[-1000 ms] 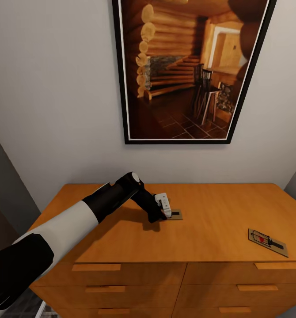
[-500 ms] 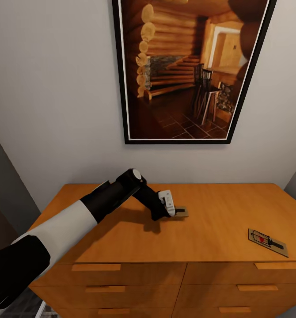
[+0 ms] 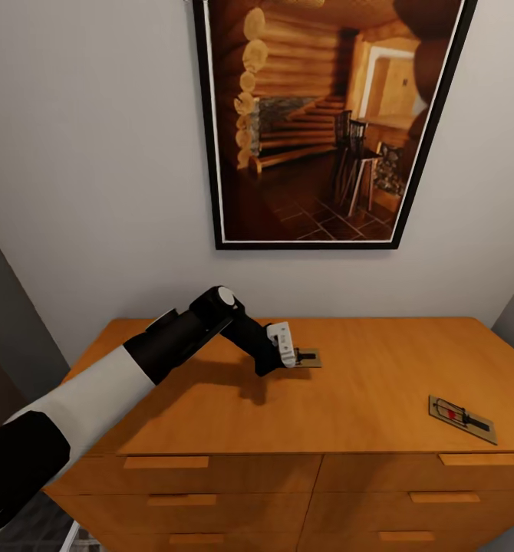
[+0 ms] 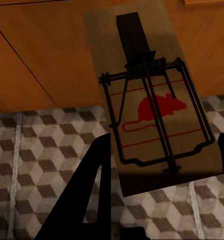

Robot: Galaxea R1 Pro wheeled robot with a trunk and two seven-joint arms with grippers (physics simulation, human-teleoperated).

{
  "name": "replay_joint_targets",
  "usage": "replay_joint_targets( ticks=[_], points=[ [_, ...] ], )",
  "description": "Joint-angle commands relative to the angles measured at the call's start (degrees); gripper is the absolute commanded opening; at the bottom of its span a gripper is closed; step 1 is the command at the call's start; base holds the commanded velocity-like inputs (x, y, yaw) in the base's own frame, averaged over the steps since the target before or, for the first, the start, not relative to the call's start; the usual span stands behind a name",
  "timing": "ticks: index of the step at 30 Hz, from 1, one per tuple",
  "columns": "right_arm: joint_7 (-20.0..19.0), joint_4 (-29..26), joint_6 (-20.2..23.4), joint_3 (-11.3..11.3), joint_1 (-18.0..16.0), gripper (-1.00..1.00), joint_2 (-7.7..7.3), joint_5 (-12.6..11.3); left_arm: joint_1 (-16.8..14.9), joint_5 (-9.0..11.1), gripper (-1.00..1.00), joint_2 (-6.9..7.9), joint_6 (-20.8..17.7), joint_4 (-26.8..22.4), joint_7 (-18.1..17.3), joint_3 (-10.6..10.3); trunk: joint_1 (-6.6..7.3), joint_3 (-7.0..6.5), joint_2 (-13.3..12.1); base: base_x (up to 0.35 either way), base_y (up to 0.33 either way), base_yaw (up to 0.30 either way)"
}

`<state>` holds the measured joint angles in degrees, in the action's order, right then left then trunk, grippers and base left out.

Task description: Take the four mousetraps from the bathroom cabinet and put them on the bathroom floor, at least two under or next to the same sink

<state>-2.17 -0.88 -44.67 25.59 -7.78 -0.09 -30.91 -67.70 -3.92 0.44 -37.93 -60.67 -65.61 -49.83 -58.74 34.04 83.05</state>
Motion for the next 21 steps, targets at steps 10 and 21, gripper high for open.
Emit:
replay_joint_targets(
  ticks=[10, 21],
  points=[
    [-0.4, 0.0, -0.2, 0.3, 0.0, -1.0, 0.0, -0.7, 0.0, -0.4, -1.0, 0.07, -0.2, -0.2, -0.2, -0.1, 0.01, 0.06, 0.0, -0.198, -0.212, 0.0],
    [-0.3, 0.0, -0.2, 0.3, 0.0, -1.0, -0.05, -0.7, -0.1, -0.4, -1.0, 0.09, -0.2, -0.1, -0.2, -0.3, 0.01, 0.06, 0.0, -0.266, -0.21, 0.0]
  ],
)
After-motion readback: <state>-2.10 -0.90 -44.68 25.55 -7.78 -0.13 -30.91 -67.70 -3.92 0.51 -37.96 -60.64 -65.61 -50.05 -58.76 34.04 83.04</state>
